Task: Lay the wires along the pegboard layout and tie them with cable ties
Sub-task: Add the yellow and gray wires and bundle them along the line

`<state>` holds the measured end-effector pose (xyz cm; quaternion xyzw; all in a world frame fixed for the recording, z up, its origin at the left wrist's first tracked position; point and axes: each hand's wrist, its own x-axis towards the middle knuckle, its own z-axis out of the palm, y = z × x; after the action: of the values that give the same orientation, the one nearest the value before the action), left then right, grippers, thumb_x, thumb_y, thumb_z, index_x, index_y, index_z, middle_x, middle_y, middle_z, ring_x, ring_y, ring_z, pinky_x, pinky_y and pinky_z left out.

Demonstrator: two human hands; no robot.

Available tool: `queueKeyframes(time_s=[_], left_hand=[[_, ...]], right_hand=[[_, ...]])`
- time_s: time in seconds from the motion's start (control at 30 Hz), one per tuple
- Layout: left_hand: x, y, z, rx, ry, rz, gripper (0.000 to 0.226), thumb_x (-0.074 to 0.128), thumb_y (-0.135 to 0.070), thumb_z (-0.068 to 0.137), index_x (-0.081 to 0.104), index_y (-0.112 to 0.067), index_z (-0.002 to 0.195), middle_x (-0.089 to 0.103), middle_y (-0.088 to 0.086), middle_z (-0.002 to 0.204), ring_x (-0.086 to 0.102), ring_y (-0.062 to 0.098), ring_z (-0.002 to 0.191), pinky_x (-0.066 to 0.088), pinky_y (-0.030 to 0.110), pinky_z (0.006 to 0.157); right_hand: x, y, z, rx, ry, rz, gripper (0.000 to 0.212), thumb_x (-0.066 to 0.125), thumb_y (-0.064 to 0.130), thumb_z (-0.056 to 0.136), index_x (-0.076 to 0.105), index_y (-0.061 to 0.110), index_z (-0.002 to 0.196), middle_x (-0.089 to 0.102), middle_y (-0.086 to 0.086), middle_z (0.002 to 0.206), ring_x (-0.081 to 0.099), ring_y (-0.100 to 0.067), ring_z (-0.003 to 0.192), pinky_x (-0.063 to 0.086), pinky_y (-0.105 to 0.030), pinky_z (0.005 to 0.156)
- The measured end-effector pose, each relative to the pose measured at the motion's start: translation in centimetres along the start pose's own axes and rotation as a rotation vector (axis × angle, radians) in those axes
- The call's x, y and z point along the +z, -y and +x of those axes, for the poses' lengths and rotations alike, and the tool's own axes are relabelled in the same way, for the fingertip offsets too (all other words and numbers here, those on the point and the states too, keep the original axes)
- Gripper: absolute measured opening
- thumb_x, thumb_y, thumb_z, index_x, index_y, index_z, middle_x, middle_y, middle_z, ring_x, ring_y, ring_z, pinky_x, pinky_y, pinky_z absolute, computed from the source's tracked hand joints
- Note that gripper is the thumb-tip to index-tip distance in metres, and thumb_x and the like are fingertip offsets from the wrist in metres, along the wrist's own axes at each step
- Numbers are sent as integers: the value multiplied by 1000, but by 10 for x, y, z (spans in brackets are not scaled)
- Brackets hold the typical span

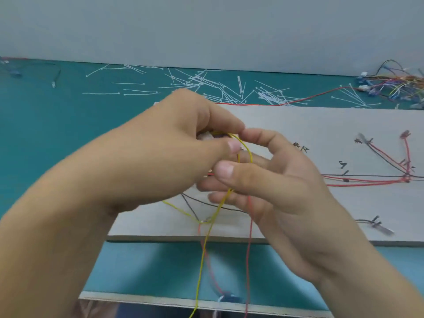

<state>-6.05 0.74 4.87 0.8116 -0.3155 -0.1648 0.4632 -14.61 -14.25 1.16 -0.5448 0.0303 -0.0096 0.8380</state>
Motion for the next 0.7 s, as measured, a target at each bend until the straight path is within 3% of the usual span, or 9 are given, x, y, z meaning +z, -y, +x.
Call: queueKeyframes(time_s=[0.07,0.1,0.2,0.27,0.37,0.47,0.53,0.6,0.7], left_hand=[[-3,-1,0,1,40,5,35,60,-32,89,75,-35,121,81,7,99,75,33,103,52,60,103],[-5,-2,0,15,53,15,36,59,-31,90,74,-36,122,81,5,100,75,32,104,50,59,105],[-9,-9,1,43,31,89,40,61,-33,86,73,-33,124,81,-15,95,75,3,97,54,37,98],[-9,-11,3,75,35,93,34,63,-32,86,76,-34,118,80,-14,88,76,2,85,56,30,85],[-3,-10,10,153,-128,16,18,69,-21,92,78,-29,105,68,-4,64,63,19,47,51,32,49],[4,-7,13,249,-234,-104,15,70,-11,95,78,-20,104,61,3,62,56,26,37,45,28,36],[6,-2,16,326,-266,-200,23,73,-23,89,76,-21,111,57,3,74,59,21,48,47,27,42],[7,9,17,316,-239,-353,42,67,-34,84,69,-19,124,59,-3,86,63,12,66,51,26,59],[22,20,9,289,35,-500,50,67,-37,88,59,-11,130,71,-11,84,70,7,76,53,21,78]], right_hand=[[-1,3,7,-30,-56,-83,65,80,5,65,50,16,122,70,-8,97,72,-24,70,55,-30,57],[-1,4,10,-29,-49,-120,62,79,5,67,51,15,121,69,-7,94,69,-23,65,52,-29,52],[-3,4,16,37,68,-144,51,74,7,76,55,9,122,66,-2,81,61,-21,50,41,-26,39],[-2,6,18,41,131,-190,30,70,11,82,61,10,110,64,3,74,58,-17,47,37,-23,38],[7,9,19,-30,138,-336,6,68,17,85,67,14,91,70,1,70,62,-17,50,39,-24,37],[12,6,23,-44,137,-455,16,68,21,86,68,13,72,68,-3,62,61,-15,51,42,-25,39],[16,5,24,-48,117,-455,28,67,22,93,67,13,66,65,-6,60,58,-17,51,43,-28,41],[16,10,23,-57,105,-330,31,65,22,95,64,13,65,56,-8,55,53,-20,44,41,-27,41],[6,30,23,-62,132,33,36,52,31,99,53,14,67,42,0,49,44,-15,33,36,-21,40]])
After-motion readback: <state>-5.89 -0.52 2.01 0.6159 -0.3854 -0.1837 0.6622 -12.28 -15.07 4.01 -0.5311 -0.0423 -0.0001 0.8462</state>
